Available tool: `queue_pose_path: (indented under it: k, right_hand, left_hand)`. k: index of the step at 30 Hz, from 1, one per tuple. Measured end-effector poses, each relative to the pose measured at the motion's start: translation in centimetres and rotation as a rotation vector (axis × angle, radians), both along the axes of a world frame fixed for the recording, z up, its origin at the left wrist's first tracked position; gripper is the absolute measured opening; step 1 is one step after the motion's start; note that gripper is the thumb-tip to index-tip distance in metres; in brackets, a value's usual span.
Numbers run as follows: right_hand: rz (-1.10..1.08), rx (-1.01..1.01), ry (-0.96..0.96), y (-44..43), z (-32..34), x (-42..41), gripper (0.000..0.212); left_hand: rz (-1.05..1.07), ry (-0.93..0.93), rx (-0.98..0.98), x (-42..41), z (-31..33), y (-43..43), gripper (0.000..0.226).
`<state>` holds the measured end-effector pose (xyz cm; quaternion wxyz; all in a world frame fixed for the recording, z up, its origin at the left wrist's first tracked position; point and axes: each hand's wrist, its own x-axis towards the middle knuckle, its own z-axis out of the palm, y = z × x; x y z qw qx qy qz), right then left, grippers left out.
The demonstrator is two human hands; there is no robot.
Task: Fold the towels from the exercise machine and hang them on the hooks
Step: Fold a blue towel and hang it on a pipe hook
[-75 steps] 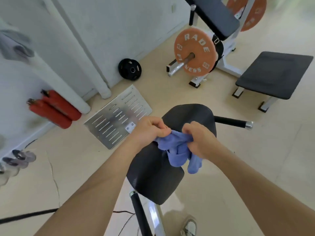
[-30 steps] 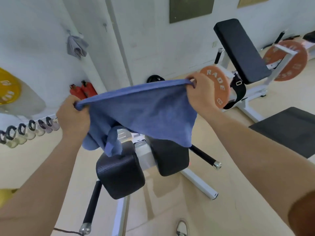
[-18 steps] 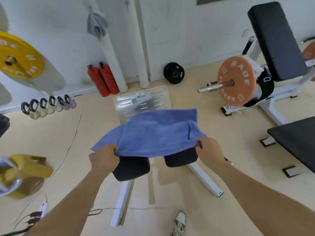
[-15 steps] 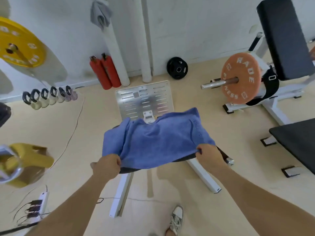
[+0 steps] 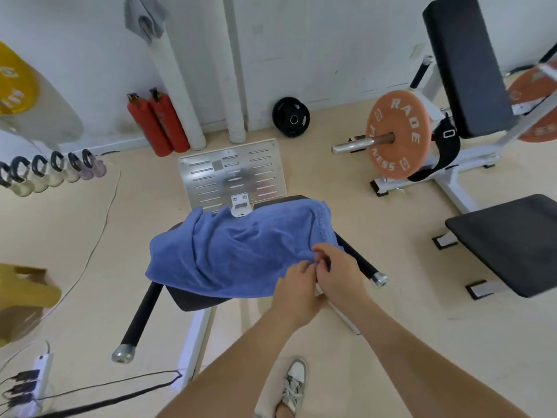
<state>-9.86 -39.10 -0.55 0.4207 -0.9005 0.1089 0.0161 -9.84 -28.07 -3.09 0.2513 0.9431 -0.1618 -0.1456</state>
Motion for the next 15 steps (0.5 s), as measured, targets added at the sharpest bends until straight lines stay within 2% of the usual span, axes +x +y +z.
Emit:
queue_pose_path:
  k: [3,7,8,10,13,15]
  right_hand:
    - [-0.162,0.163,0.000,-0.4,0.3,0.4,0.040]
    - [-0.475,0.421,0.086,-2.5,0.4,1.8,0.038]
    - [-0.500,0.460,0.112,-2.6,0.5,2.1,0.036]
    - [-0.503,0.554,0.165,-2.3,0.7,2.8,0.034]
    - [-0.440,0.624,0.226,-2.4,0.8,3.7,0.034]
    - [-0.414,0.667,0.292,-2.8,1.1,4.6,0.038]
  left_hand:
    - [0.028,-0.054,0.054,0.9,1.1,-2.4,0.020]
    - [0.094,0.101,-0.199,2.2,0.9,-2.4,0.015]
    - [0.100,0.117,-0.237,2.5,0.9,-2.5,0.008]
    - [0.079,0.108,-0.257,2.8,1.2,-2.9,0.014]
    - [0.034,-0.044,-0.173,3.7,1.9,-3.0,0.008]
    - [0.003,-0.071,-0.142,4.3,2.3,-2.6,0.017]
